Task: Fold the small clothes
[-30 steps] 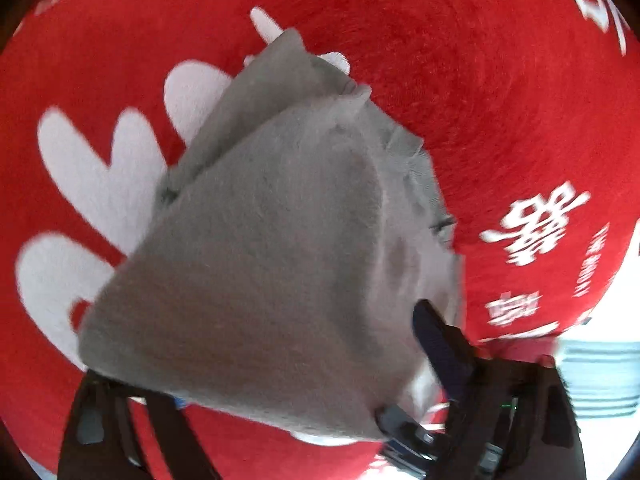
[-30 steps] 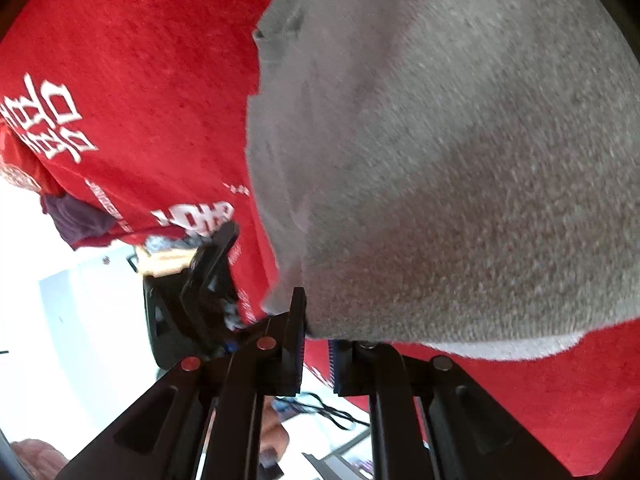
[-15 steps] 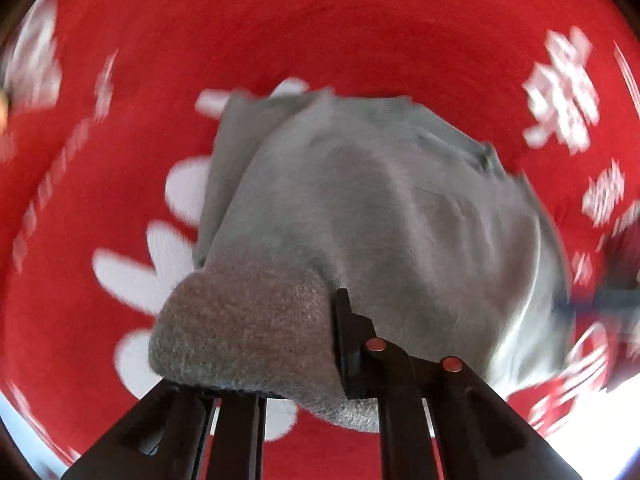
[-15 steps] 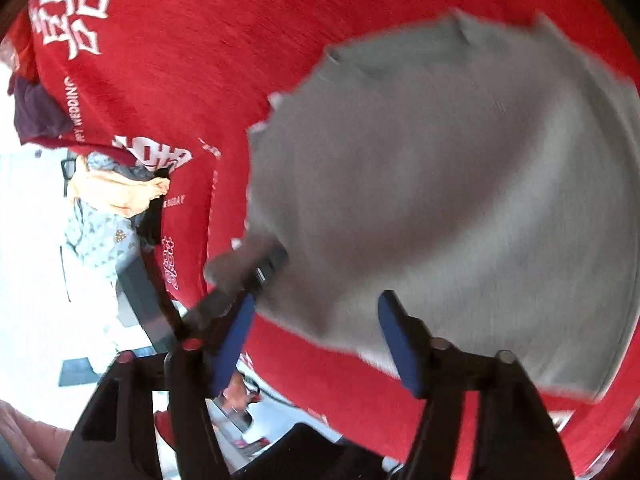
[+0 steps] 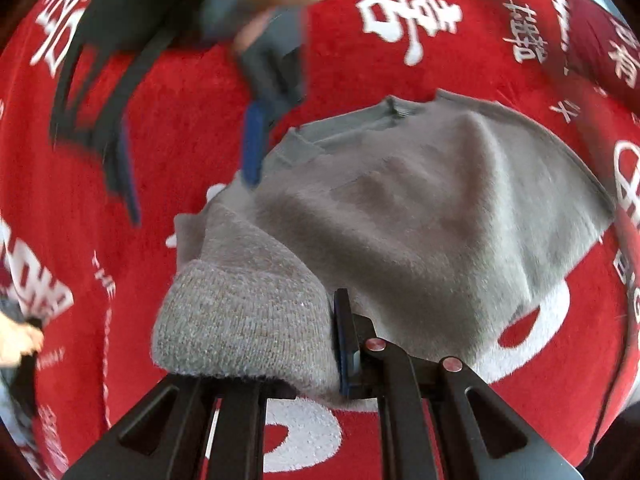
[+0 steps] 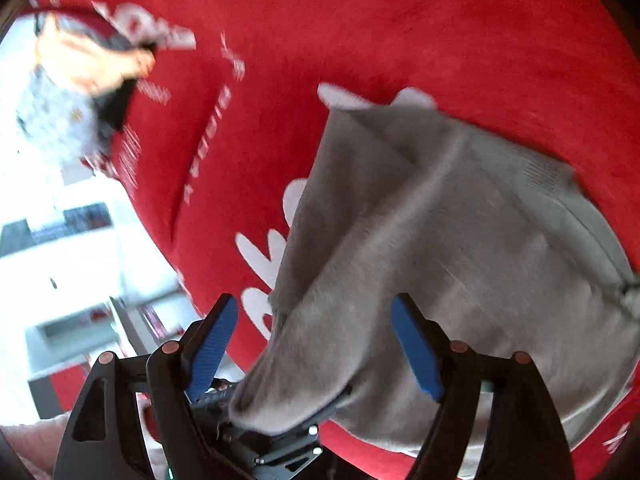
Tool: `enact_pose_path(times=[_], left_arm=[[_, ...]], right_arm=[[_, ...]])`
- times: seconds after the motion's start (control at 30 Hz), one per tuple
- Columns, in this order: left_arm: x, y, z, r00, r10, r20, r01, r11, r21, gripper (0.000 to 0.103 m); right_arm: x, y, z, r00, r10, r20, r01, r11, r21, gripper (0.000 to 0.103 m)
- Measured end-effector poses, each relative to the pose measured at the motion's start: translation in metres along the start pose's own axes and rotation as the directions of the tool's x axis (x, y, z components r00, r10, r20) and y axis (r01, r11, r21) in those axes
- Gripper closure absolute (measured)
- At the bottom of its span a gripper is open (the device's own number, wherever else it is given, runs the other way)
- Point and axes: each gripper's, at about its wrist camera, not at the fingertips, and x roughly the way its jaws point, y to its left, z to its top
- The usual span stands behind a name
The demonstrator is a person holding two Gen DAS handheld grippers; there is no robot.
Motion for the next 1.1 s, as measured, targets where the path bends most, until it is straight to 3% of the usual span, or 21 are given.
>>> enact_pose_path(times=[0.2, 0.4, 0.43, 0.47, 0.5, 0.67, 0.8, 0.93, 1.1], left_arm=[[-0.004, -0.007, 0.001, 1.0, -0.001, 0.025, 0.0, 0.999, 0.055, 0.089], [-0.007, -0.007, 0.003, 1.0, 0.003, 0.03, -0.004, 0.998, 0.055, 0.089], [-0.007, -0.007, 0.004, 1.0, 0.003, 0.03, -0.005, 0.998, 0.056, 0.089], [-0.006, -0.006, 0.004, 1.0, 0.004, 0.029, -0.005, 0.999, 0.054, 0.089], [-0.007, -0.004, 0.004, 1.0, 0.002, 0.025, -0.003, 0.999, 0.046, 0.089], [-0.017, -0.004, 0.012, 0.999, -0.016, 0.048, 0.014, 0.999, 0.047, 0.089], [-0.042, -0.015, 0.03, 0.994, -0.042, 0.105, 0.034, 0.996, 0.085, 0.089], [-0.069, -0.037, 0.054, 0.982, -0.087, 0.167, 0.064, 0.988, 0.143, 0.089], [-0.088, -0.077, 0.082, 0.963, -0.167, 0.214, 0.116, 0.966, 0.232, 0.089]], right_arm=[[0.039, 0.021, 0.026, 0.987, -0.092, -0.132, 0.09, 0.996, -0.021, 0.021], [0.063, 0.029, 0.035, 0.948, -0.267, -0.176, 0.259, 0.964, -0.068, 0.023], [0.064, 0.027, 0.035, 0.946, -0.278, -0.166, 0.27, 0.96, -0.069, 0.029], [0.063, 0.023, 0.034, 0.946, -0.288, -0.151, 0.281, 0.957, -0.064, 0.059], [0.061, 0.02, 0.033, 0.947, -0.288, -0.14, 0.284, 0.957, -0.052, 0.077], [0.025, 0.002, 0.008, 0.988, -0.154, 0.022, 0.155, 0.988, -0.026, 0.08], [-0.014, -0.016, -0.023, 0.986, -0.008, 0.164, 0.008, 1.0, 0.002, 0.08], [-0.066, -0.045, -0.067, 0.935, 0.129, 0.329, -0.138, 0.99, 0.005, 0.081], [-0.116, -0.093, -0.139, 0.83, 0.225, 0.511, -0.28, 0.959, 0.033, 0.087]])
